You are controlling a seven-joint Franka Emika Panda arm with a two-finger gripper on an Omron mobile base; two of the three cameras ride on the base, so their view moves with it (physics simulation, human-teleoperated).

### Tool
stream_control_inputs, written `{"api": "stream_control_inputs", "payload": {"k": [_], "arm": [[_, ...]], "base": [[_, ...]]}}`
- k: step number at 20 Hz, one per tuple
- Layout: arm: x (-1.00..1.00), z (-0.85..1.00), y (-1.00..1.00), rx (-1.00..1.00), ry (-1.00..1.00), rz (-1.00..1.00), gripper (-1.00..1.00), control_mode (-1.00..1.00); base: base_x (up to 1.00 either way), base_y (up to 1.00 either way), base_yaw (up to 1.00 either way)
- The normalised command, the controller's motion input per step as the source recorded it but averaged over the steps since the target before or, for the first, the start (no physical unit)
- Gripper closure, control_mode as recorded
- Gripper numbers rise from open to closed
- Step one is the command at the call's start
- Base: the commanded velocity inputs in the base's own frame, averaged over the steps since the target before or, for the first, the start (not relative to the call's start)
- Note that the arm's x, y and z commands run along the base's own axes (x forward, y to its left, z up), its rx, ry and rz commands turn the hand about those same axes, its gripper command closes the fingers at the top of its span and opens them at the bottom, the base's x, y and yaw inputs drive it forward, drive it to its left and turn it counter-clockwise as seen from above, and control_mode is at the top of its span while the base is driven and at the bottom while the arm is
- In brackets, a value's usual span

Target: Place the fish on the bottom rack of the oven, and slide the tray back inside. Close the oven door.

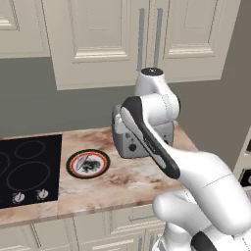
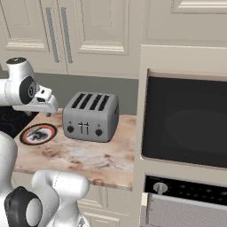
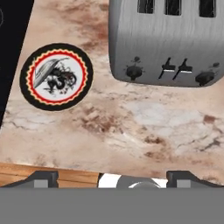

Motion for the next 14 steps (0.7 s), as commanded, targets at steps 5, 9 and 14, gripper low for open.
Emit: {"api": "stream_control_inputs", "payload": {"k": [5, 9, 14], "arm": [[-0.02, -0.48, 1.00, 0.00, 0.00, 0.00, -1.00, -1.00], [0.13, -0.56, 1.00, 0.00, 0.00, 0.00, -1.00, -1.00], [0.40, -0.53, 0.92, 0.00, 0.00, -0.03, -1.00, -1.00]], "base": [[0.00, 0.00, 0.00], [0.00, 0.00, 0.00], [0.00, 0.00, 0.00]]}}
